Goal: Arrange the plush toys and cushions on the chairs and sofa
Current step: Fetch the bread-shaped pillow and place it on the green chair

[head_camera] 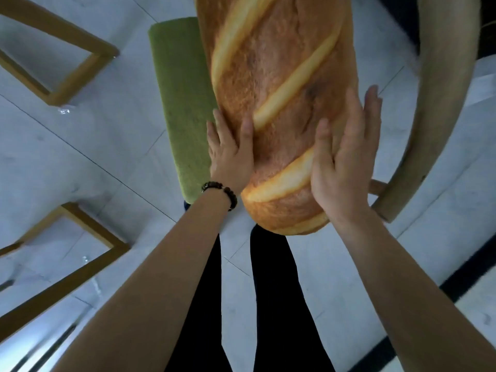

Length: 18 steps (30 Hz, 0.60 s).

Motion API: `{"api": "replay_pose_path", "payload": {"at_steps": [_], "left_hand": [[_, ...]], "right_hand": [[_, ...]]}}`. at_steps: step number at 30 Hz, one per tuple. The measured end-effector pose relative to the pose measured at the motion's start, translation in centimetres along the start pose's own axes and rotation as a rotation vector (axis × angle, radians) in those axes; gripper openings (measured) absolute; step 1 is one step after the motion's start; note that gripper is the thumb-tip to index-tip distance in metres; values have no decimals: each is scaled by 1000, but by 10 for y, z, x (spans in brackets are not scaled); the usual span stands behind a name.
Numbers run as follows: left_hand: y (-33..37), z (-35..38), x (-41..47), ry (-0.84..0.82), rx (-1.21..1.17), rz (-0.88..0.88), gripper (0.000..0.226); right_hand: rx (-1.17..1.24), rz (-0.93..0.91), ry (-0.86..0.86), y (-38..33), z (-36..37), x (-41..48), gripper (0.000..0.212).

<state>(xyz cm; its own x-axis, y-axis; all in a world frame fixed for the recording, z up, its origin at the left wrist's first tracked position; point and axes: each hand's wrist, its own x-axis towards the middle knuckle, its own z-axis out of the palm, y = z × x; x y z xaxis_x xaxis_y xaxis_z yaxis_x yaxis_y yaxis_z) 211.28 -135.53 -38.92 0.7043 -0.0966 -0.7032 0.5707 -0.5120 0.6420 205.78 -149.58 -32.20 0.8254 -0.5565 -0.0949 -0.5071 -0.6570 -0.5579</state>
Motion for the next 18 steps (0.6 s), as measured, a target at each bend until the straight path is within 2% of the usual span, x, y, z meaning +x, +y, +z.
{"api": "replay_pose_path", "payload": {"at_steps": [2,4,6,8,10,14,18], "left_hand": [[-5,10,-16,42,65,172,86],[-11,25,-22,40,107,274,105],[-16,35,-18,44,150,276,118],[-19,37,-13,39,156,270,119],[-21,33,-12,10,191,300,115],[-28,22,-9,-55,247,380,101],[-18,3,12,75,76,333,70]], "right_hand": [[-166,-233,10,-20,4,36,52],[-394,-453,-37,-44,18,74,56],[-615,-635,-151,-65,35,105,63],[-762,-812,-307,-69,49,132,68],[-817,-829,-390,-59,51,160,71],[-776,-735,-388,-49,43,175,68],[-778,-718,-271,-64,43,180,64]]}}
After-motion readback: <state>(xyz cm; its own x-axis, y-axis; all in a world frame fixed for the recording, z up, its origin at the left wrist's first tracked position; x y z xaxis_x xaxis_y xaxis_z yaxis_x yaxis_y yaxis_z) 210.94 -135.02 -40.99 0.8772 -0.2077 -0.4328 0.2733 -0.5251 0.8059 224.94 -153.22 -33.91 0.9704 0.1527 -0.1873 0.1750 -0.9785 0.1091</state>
